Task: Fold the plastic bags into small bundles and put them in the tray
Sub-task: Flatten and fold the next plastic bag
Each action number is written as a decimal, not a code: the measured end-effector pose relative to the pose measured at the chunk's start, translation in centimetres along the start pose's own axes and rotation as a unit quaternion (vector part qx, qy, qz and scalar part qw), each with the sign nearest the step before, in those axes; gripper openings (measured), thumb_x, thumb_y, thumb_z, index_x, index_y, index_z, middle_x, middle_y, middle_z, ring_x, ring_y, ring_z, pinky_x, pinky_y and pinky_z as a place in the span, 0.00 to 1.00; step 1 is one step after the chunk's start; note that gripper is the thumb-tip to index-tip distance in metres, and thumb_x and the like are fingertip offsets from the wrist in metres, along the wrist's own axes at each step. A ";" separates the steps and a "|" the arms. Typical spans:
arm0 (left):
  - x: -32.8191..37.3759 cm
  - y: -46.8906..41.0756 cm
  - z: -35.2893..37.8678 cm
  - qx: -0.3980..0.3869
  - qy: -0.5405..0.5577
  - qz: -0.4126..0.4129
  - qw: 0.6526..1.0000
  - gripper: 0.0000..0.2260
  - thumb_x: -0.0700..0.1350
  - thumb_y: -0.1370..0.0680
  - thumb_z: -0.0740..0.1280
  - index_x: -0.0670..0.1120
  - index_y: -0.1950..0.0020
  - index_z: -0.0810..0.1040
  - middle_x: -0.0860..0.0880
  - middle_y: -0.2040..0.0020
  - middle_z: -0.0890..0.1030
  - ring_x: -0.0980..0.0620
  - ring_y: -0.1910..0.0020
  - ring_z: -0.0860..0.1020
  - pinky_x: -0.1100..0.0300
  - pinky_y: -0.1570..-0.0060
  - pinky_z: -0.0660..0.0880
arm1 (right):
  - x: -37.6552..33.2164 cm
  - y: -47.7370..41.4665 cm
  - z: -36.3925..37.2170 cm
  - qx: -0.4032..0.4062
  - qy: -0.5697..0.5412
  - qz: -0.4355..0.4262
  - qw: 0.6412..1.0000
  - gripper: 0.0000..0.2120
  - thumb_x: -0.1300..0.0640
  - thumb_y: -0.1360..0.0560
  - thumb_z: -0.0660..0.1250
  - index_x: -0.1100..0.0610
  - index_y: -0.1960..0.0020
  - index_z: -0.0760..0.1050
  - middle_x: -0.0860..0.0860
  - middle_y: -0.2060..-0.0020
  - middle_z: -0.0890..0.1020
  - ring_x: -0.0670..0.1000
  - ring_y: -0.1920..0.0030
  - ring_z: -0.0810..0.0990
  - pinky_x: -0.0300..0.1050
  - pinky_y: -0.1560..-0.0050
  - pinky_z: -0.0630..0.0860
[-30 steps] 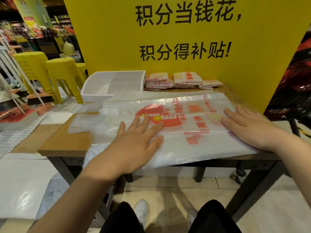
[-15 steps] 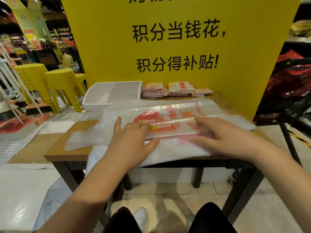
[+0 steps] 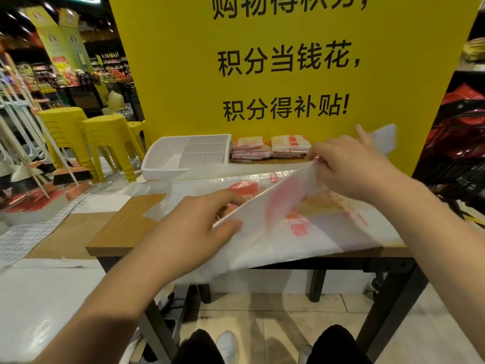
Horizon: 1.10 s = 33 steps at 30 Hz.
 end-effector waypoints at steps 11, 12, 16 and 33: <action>1.7 5.8 7.6 0.055 0.397 -0.194 0.896 0.09 0.44 0.22 0.70 0.58 0.56 0.85 0.60 0.54 0.85 0.63 0.49 0.81 0.70 0.51 0.73 | -5.9 7.4 1.3 0.031 -0.199 -0.100 0.974 0.14 0.50 0.19 0.57 0.44 0.37 0.75 0.41 0.38 0.76 0.49 0.36 0.74 0.56 0.34 0.71; 2.0 6.1 8.1 0.060 0.421 -0.197 0.883 0.10 0.43 0.21 0.69 0.55 0.56 0.86 0.59 0.53 0.85 0.63 0.50 0.81 0.72 0.53 0.73 | -6.1 10.3 1.5 0.041 -0.220 -0.094 0.970 0.14 0.50 0.20 0.57 0.43 0.37 0.75 0.39 0.39 0.75 0.47 0.38 0.75 0.54 0.38 0.74; 3.5 7.2 8.9 0.073 0.505 -0.224 0.831 0.14 0.36 0.18 0.62 0.48 0.49 0.86 0.56 0.52 0.86 0.61 0.52 0.83 0.68 0.56 0.78 | -7.2 20.5 3.4 0.086 -0.282 -0.044 0.954 0.24 0.56 0.26 0.70 0.38 0.34 0.72 0.36 0.35 0.71 0.41 0.44 0.78 0.45 0.50 0.80; 2.4 12.9 8.9 -0.133 0.473 -0.005 0.871 0.18 0.31 0.22 0.67 0.54 0.46 0.84 0.56 0.33 0.77 0.46 0.44 0.83 0.59 0.48 0.79 | -6.8 23.6 6.3 0.100 -0.470 0.012 0.877 0.14 0.61 0.27 0.74 0.47 0.45 0.84 0.37 0.33 0.75 0.41 0.32 0.73 0.34 0.38 0.73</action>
Point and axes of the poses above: each hand's wrist, its own y-axis away from the middle knuckle, its own z-axis out of the palm, x = y × z, the point moved 1 cm from there along -y, towards the middle knuckle
